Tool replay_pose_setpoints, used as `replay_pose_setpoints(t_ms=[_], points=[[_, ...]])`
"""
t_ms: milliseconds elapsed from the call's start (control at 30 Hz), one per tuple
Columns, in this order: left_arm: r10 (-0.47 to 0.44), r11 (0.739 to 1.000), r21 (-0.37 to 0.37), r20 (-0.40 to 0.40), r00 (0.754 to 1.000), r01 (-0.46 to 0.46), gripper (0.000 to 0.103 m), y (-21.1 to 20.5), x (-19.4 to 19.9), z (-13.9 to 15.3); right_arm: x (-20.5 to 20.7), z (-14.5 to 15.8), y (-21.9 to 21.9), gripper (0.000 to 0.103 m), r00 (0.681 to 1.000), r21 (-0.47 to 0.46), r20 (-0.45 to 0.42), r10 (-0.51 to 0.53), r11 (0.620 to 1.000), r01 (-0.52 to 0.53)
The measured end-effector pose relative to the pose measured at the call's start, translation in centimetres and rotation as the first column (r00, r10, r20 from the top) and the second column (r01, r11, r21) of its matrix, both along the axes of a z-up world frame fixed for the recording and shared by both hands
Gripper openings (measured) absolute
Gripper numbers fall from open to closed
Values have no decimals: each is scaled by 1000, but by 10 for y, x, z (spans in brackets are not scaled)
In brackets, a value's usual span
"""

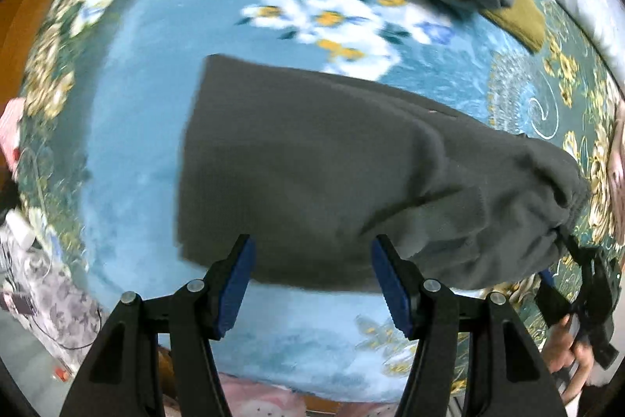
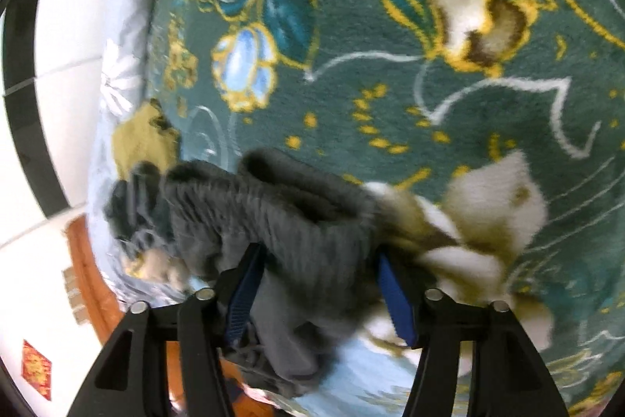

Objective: Fold clothes

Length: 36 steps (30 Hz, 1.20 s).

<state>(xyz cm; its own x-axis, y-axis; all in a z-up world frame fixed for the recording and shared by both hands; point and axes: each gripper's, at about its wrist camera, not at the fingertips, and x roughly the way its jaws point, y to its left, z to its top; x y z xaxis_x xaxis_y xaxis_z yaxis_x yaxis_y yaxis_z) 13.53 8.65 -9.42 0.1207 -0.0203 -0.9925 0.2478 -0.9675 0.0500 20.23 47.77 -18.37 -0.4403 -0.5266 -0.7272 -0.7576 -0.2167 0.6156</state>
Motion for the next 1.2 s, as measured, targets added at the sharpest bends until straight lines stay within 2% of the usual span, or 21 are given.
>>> replay_pose_setpoints(t_ms=[133,200,267,367,467,500,633,700,800,900,1000,1100,1200], points=[[36,999,-25,-26,999,-36,63,-42,16,12,-1,17,-4,42,1000,43,-26,0,999,2],[78,997,-15,-48,996,-79,63,-67,18,18,-3,38,-11,40,998,91,-64,30,996,-24],[112,994,-3,-67,991,-112,63,-84,21,23,-12,70,-31,38,986,182,-118,121,978,-99],[140,990,23,-99,985,-139,63,-104,32,34,-26,121,-63,37,945,327,-182,272,923,-203],[152,988,39,-127,980,-148,63,-123,45,40,-40,171,-96,37,879,472,-221,423,835,-283],[156,988,44,-137,978,-151,63,-130,49,42,-44,188,-106,37,852,519,-228,472,799,-304],[184,983,46,-170,968,-179,63,-165,65,43,-57,236,-187,37,708,673,-221,671,630,-388],[213,977,52,-180,960,-207,63,-183,72,43,-60,251,-238,37,620,744,-170,766,512,-429],[285,958,89,-179,941,-273,63,-210,84,39,-62,255,-301,37,513,803,-79,855,360,-476],[334,941,113,-176,926,-318,63,-230,93,35,-64,240,-363,37,418,829,49,907,197,-524],[374,926,131,-170,912,-355,63,-245,102,30,-59,217,-402,37,365,830,180,913,58,-554],[397,915,143,-161,904,-376,63,-256,108,25,-57,195,-436,38,319,822,294,901,-68,-565],[407,910,148,-148,901,-387,63,-263,113,18,-48,175,-462,41,257,803,387,886,-187,-566]])
